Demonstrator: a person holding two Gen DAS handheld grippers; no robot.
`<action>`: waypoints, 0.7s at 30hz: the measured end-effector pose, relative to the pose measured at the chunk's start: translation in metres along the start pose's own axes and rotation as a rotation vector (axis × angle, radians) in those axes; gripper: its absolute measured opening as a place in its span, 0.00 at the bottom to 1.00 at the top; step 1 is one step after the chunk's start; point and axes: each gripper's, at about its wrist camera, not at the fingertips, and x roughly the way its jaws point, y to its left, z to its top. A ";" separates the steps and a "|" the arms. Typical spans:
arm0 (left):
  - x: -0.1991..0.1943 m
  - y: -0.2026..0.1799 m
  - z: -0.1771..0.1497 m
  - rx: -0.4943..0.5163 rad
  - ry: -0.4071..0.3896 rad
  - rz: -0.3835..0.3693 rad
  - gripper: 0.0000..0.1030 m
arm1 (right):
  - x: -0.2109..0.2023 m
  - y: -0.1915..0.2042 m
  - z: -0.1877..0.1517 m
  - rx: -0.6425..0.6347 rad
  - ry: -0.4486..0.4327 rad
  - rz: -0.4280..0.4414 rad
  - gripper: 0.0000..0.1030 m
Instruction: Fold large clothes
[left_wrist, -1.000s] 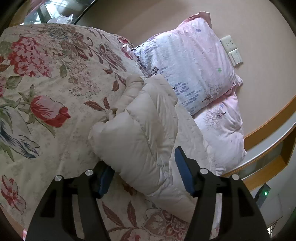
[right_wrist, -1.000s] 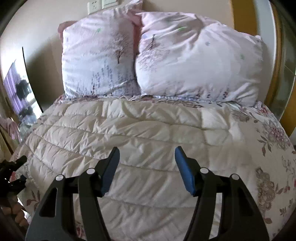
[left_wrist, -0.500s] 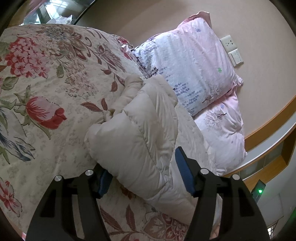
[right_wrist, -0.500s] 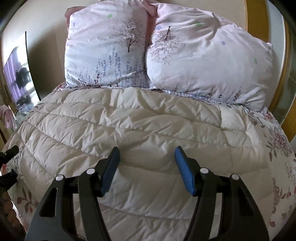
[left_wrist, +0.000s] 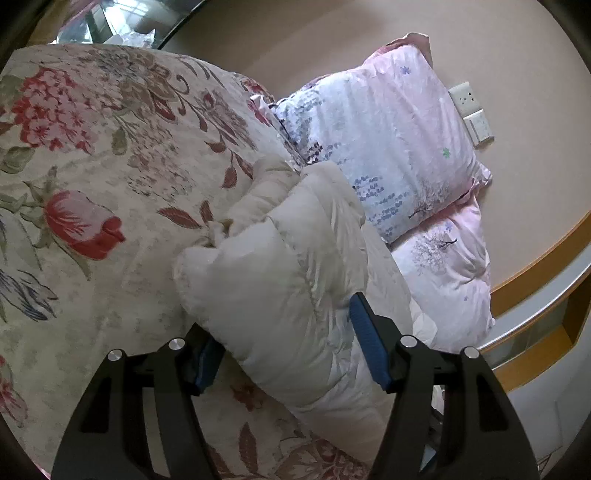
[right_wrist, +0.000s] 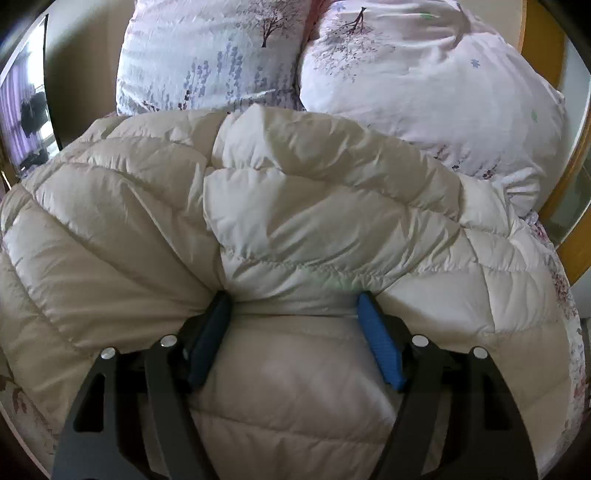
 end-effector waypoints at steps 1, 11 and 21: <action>0.002 -0.001 0.000 0.002 0.004 -0.001 0.62 | 0.001 0.000 0.000 -0.002 0.001 -0.001 0.70; 0.000 -0.023 0.009 0.064 -0.016 -0.052 0.37 | 0.003 -0.003 -0.001 0.007 0.000 0.004 0.73; -0.011 -0.102 0.005 0.306 -0.055 -0.249 0.35 | 0.006 -0.005 0.001 0.017 0.012 0.016 0.74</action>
